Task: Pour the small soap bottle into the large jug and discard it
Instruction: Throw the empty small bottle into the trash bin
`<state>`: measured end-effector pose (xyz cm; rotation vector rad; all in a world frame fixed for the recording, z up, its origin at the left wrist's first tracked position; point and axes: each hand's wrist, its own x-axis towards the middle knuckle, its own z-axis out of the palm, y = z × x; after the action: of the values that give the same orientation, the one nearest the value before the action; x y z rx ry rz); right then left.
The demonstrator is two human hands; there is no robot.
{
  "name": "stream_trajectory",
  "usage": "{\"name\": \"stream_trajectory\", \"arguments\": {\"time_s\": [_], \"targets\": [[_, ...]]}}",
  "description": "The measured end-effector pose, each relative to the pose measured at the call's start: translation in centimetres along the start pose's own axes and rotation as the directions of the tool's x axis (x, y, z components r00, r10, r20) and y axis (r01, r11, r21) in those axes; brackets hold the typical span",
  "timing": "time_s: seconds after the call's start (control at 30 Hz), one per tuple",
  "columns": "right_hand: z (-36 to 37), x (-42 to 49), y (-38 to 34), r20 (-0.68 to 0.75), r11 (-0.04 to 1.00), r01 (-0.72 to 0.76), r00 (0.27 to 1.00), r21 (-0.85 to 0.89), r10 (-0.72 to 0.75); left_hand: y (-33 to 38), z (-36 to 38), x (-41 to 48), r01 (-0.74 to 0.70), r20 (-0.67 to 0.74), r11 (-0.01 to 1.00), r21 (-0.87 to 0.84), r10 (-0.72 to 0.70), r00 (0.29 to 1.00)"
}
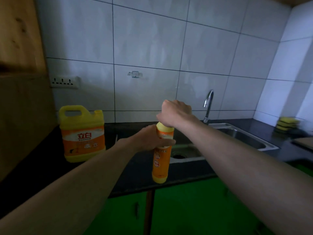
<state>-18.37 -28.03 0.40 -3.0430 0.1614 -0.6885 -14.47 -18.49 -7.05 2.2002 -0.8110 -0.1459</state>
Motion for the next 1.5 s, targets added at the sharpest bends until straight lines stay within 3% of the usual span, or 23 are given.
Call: {"name": "stream_trajectory", "arguments": {"time_s": [0.2,0.4,0.57,0.67,0.83,1.27,1.5], "targets": [[0.2,-3.5,3.0,0.057,0.997,-0.032,0.998,-0.077,0.036,2.1,3.6,-1.4,0.098,0.176,0.986,0.133,-0.121,0.977],[0.9,-7.4,5.9,0.121,0.989,-0.060,0.990,-0.134,0.077,3.0,7.1,-1.9,0.075,0.354,0.975,0.211,-0.148,0.923],[2.1,-10.7,8.3,0.169,0.985,-0.078,0.980,-0.151,0.103,2.8,10.7,-1.7,0.000,0.408,0.992,0.122,-0.050,0.911],[3.7,-12.2,9.4,0.158,0.982,-0.103,0.979,-0.159,0.129,2.7,12.1,-1.9,0.013,0.470,0.968,0.249,-0.132,0.873],[6.9,-14.5,11.1,0.192,0.977,-0.156,0.964,-0.148,0.183,1.2,14.9,-1.7,0.051,0.399,0.947,0.317,-0.182,0.899],[16.8,-17.3,13.8,0.443,0.944,-0.269,0.834,-0.193,0.328,-3.2,21.4,-0.7,0.109,0.413,0.954,0.279,-0.222,0.883],[22.0,-17.9,14.6,0.525,0.944,-0.270,0.785,-0.188,0.329,-6.3,24.9,1.1,0.145,0.376,0.968,0.205,-0.215,0.901]]}}
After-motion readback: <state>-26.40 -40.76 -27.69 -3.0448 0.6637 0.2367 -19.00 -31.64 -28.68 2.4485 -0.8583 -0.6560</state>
